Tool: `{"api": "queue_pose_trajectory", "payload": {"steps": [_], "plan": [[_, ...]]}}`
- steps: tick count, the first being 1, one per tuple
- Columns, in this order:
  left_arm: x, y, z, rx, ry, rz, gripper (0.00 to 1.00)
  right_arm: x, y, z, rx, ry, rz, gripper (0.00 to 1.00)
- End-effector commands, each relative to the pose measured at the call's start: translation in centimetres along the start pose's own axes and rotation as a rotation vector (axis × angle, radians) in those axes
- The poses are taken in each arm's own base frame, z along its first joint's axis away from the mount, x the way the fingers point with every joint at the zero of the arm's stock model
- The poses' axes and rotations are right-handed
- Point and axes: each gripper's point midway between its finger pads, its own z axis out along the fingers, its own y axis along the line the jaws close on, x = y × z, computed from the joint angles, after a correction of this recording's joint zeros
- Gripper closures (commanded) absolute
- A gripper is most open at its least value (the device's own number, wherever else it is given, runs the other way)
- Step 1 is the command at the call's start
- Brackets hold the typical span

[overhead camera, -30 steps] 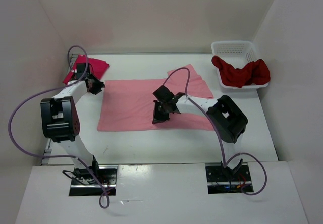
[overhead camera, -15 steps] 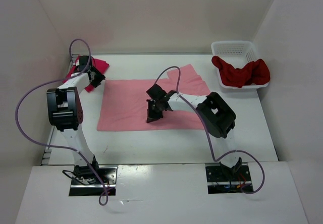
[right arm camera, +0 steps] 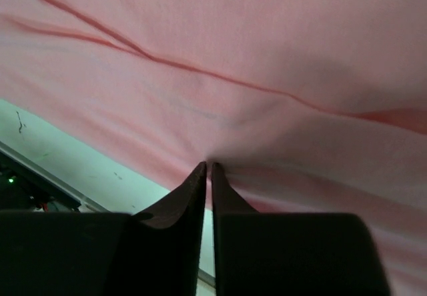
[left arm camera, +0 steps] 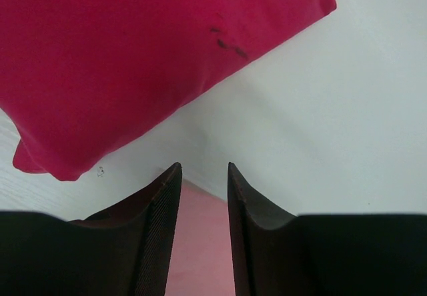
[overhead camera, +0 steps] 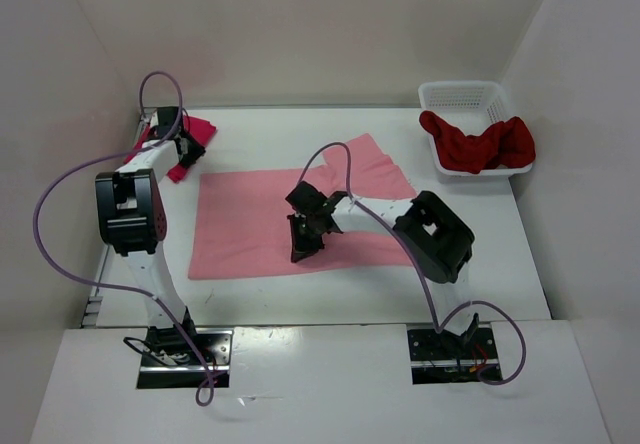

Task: Fold and stack the t-shirts
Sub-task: Grap the side of the flattened tshirt furthest away from the robot with both arms

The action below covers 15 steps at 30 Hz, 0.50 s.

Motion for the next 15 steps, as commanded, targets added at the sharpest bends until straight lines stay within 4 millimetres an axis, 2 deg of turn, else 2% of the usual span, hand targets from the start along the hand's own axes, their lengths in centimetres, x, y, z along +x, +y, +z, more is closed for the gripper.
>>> {"api": "queue_pose_trajectory", "payload": {"steps": [1,4,5,7,8,10,11,12,14,15], "plan": [[0.2,0.7,1.0,-0.031,-0.004,0.038,0.59,-0.1,0.9,-2.8,0.004,-0.018,-0.048,0.85],[0.8,1.6,1.3,-0.065,0.013,0.052,0.63,-2.1,2.4,-4.4,-0.027,-0.062,-0.070,0.77],[1.6,2.4,1.4,-0.087,0.025,0.066,0.64,-2.9,3.1,-5.5,-0.050,-0.081,-0.078,0.77],[1.5,2.7,1.3,-0.093,0.016,0.077,0.64,-4.9,3.1,-6.8,-0.065,-0.127,-0.056,0.74],[1.8,3.2,1.4,-0.108,0.018,0.078,0.64,-6.0,3.8,-7.9,-0.092,-0.155,-0.067,0.74],[2.0,3.2,1.8,-0.111,0.023,0.079,0.61,-7.4,3.4,-8.8,-0.089,-0.177,-0.056,0.74],[2.5,3.6,2.0,-0.123,0.039,0.082,0.61,-8.2,4.5,-9.9,-0.114,-0.208,-0.066,0.74],[2.6,3.4,2.4,-0.117,0.047,0.082,0.61,-9.1,3.9,-10.4,-0.106,-0.221,-0.058,0.74],[3.2,3.0,2.6,-0.107,0.069,0.089,0.61,-10.2,4.1,-11.3,-0.119,-0.241,-0.060,0.73],[2.9,2.7,2.6,-0.101,0.061,0.088,0.61,-10.7,4.0,-11.7,-0.121,-0.254,-0.054,0.73]]}}
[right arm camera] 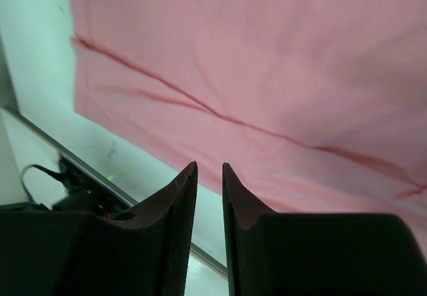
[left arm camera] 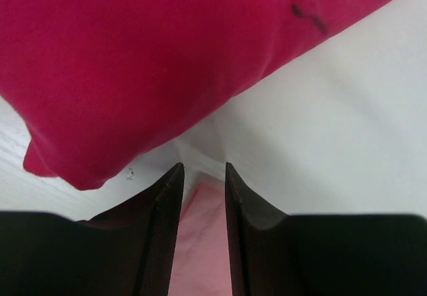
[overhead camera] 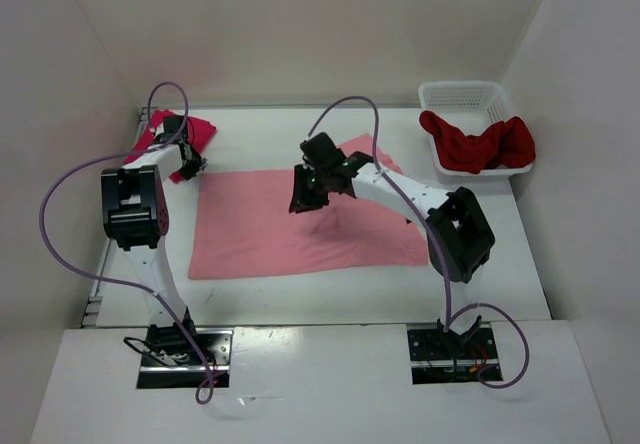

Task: Fold and stack the t-shirts
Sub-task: Grap the side of the flattened tshirt furthest away from the robot with both arms

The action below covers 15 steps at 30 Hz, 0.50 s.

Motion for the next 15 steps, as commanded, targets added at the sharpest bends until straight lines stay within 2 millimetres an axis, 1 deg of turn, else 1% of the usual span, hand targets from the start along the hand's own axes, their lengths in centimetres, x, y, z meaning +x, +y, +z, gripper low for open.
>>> {"api": "queue_pose_trajectory", "payload": {"steps": [1,2,3,4,5,6,8,9,10,11,12,13,14,15], "plan": [[-0.1,-0.4,0.5,-0.003,0.003,0.031,0.61,-3.7,1.0,-3.8,-0.042,-0.090,-0.017,0.73],[0.0,-0.6,0.7,0.006,0.009,0.031,0.61,-4.6,1.3,-4.4,-0.058,-0.106,-0.023,0.72],[0.3,-0.3,0.6,-0.002,0.021,0.044,0.61,-5.3,1.0,-4.7,-0.058,-0.121,-0.015,0.70],[0.9,0.0,0.9,-0.015,0.040,0.047,0.61,-6.8,0.5,-5.3,-0.056,-0.152,-0.012,0.70],[0.9,0.0,0.9,-0.015,0.040,0.047,0.61,-7.6,0.1,-5.7,-0.055,-0.170,-0.002,0.70],[1.1,0.2,1.0,-0.016,0.042,0.057,0.61,-9.1,-0.8,-6.2,-0.048,-0.197,0.009,0.69],[0.9,-0.1,0.7,-0.004,0.039,0.055,0.61,-10.5,-1.7,-6.3,-0.046,-0.215,0.017,0.69],[0.9,-0.1,0.7,-0.003,0.039,0.055,0.61,-11.2,-2.5,-6.0,-0.034,-0.219,0.018,0.69],[1.0,-0.2,0.7,0.005,0.045,0.055,0.61,-12.5,-2.8,-6.4,-0.028,-0.247,0.015,0.67],[1.3,0.0,0.6,-0.002,0.056,0.057,0.61,-13.7,-4.3,-6.7,-0.003,-0.272,0.028,0.66],[1.8,0.3,0.7,-0.010,0.068,0.059,0.61,-14.3,-5.4,-6.2,0.011,-0.270,0.046,0.64],[1.3,0.0,0.5,0.000,0.053,0.056,0.61,-15.2,-6.2,-6.4,0.025,-0.290,0.047,0.62],[1.8,0.4,0.6,-0.006,0.063,0.058,0.61,-16.6,-7.9,-6.7,0.049,-0.321,0.059,0.59],[2.2,0.6,0.7,-0.012,0.070,0.059,0.61,-17.4,-8.9,-6.6,0.068,-0.335,0.073,0.59]]}}
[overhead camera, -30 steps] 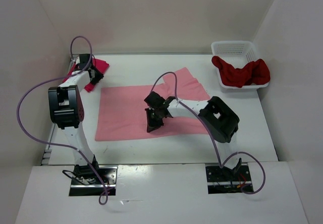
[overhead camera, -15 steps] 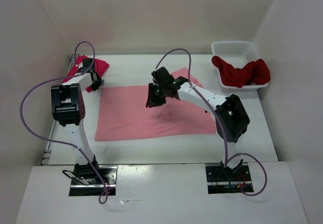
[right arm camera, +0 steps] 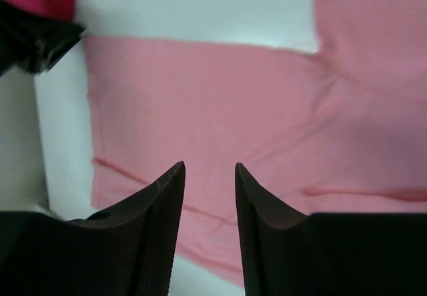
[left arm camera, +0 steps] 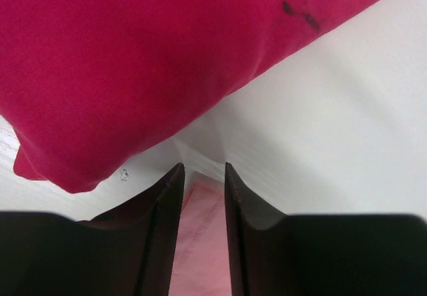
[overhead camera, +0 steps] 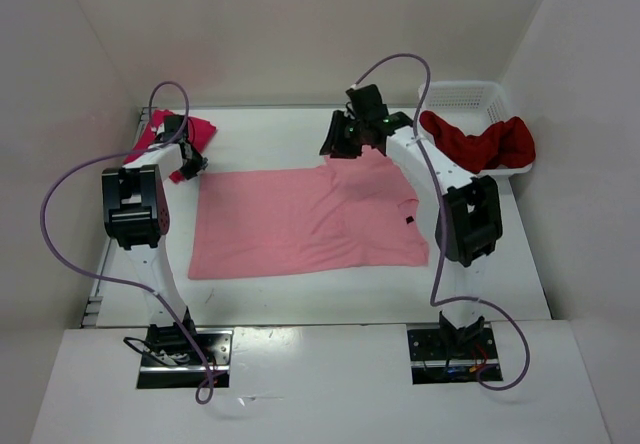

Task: Fold and stack the t-shirts
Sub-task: Grap the side of the flattened tshirt furthest away from the robot with both arms

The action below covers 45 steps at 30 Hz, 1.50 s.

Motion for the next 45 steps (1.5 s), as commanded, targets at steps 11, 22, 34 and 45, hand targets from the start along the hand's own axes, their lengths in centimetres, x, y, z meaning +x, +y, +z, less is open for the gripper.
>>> {"api": "queue_pose_trajectory", "payload": {"steps": [11,22,34,45], "plan": [[3.2,1.2,0.1,-0.009,0.090,0.032,0.71,-11.9,-13.7,7.3,0.292,-0.197,0.031,0.46],[4.6,1.0,-0.1,0.009,0.119,0.040,0.93,-14.4,-20.3,11.3,0.506,-0.265,0.022,0.34],[4.7,0.2,-0.6,0.037,0.118,0.025,1.00,-13.2,-22.9,12.8,0.556,-0.239,0.024,0.34],[4.4,-0.7,-1.8,0.083,0.116,0.012,1.00,-13.0,-22.2,13.7,0.502,-0.232,0.043,0.84]]}}
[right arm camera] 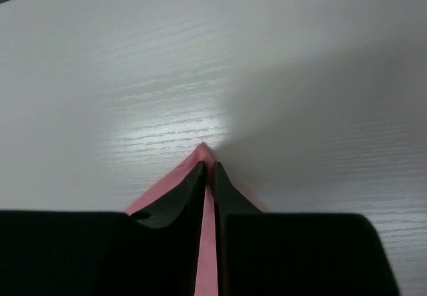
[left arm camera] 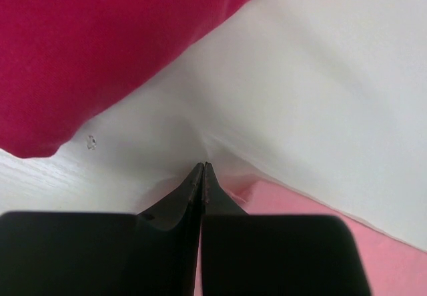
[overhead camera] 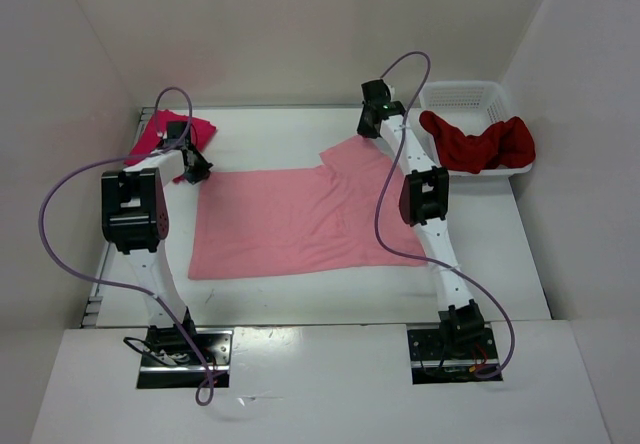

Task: Fold and stack the t-shirts
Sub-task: Grap the side of the flattened tshirt furthest away from the robot with both arms, then fold the other side of the tshirt into a rectangle

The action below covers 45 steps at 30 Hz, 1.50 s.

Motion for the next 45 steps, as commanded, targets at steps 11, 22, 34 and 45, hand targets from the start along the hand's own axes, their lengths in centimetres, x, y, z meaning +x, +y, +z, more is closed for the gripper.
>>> {"api": "queue_pose_trajectory", "payload": {"steps": [11,22,34,45], "plan": [[0.5,-0.9,-4.0,0.047,0.011,-0.010,1.00,-5.8,-0.2,-9.7,-0.102,-0.023,0.029,1.00],[0.9,-0.8,-7.9,0.092,-0.021,-0.011,1.00,-1.4,-5.6,-17.9,-0.096,0.020,0.065,1.00],[2.2,1.8,-13.5,0.114,-0.041,-0.034,1.00,5.8,-10.3,-26.6,-0.053,0.049,0.153,1.00],[4.5,4.5,-15.9,0.132,0.007,-0.114,1.00,13.8,-14.7,-30.4,0.076,0.192,0.193,1.00]]}}
